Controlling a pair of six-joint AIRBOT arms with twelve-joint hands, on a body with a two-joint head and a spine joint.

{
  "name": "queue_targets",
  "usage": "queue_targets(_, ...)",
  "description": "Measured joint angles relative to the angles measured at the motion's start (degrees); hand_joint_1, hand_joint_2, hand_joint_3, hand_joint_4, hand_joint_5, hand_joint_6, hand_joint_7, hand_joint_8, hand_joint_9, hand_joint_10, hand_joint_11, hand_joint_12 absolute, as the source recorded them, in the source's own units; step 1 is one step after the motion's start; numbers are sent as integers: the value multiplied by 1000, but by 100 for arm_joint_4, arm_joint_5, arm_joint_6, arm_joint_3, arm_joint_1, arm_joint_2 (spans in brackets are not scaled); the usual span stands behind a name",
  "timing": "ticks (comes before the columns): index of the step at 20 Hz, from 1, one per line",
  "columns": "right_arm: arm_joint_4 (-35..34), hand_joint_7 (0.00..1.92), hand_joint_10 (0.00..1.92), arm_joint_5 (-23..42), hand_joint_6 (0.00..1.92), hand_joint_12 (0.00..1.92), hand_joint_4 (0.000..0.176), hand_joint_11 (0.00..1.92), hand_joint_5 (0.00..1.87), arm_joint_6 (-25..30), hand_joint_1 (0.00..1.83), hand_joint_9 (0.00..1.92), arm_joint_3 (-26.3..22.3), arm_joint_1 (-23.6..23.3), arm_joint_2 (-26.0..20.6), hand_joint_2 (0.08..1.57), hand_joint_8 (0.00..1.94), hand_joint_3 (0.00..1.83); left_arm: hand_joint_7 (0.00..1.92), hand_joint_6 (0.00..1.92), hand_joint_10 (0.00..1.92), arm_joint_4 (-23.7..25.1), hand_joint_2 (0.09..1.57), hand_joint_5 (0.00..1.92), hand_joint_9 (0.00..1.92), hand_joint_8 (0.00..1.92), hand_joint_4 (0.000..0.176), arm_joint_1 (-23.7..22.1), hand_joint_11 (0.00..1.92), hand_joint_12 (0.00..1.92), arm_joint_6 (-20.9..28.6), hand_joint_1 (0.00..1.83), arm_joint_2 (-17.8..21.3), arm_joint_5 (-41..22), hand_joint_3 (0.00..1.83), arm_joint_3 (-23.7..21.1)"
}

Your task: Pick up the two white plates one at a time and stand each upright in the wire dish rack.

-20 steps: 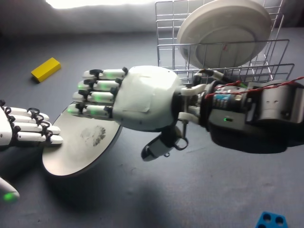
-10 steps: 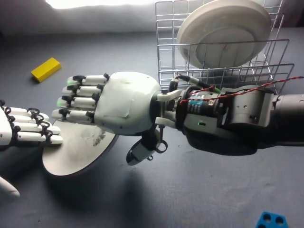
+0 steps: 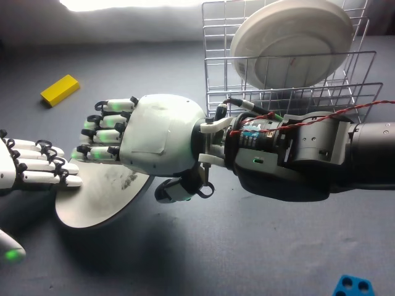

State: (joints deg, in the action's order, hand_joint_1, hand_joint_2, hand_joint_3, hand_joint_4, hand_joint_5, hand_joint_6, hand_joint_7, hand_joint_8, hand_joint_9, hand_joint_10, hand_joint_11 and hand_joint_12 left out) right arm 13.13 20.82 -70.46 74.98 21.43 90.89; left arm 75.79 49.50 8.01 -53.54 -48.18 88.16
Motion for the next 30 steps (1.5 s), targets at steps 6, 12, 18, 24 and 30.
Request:
queue_targets(6, -2, 872, 140, 37, 62, 1234, 0, 477, 762, -11, 1177, 883, 0, 0, 0, 1029, 52, 0, 0, 0, 0, 0, 971, 0, 0, 0, 0, 0, 0, 0, 2, 0, 0, 0, 0, 0)
queue_targets(12, 4, 1060, 1027, 378, 928, 1127, 0, 887, 957, -17, 1386, 1042, 0, -2, -13, 1076, 828, 0, 0, 0, 0, 9, 980, 0, 0, 0, 0, -11, 0, 0, 4, 0, -7, 20, 0, 0)
queue_targets(18, 17, 1093, 975, 431, 799, 1093, 0, 940, 1019, -13, 1394, 1077, -66, 28, -111, 1056, 818, 2, 0, 0, 0, 11, 972, 0, 0, 0, 0, -55, 0, 0, 68, 0, -13, -31, 0, 0)
queue_targets(24, 4, 1139, 916, 378, 776, 1048, 0, 965, 1039, 153, 1397, 1104, -516, 7, -608, 1043, 741, 0, 0, 0, 0, 229, 981, 0, 0, 0, 0, -490, 0, 0, 79, 0, -15, -118, 1, -37)
queue_targets(30, 2, 1131, 899, 103, 818, 1037, 0, 958, 1029, 385, 1396, 1110, -1067, -201, -1222, 1044, 737, 0, 0, 0, 0, 330, 980, 0, 0, 0, 0, -1187, 0, 0, 155, 0, 223, 26, 1, -31)
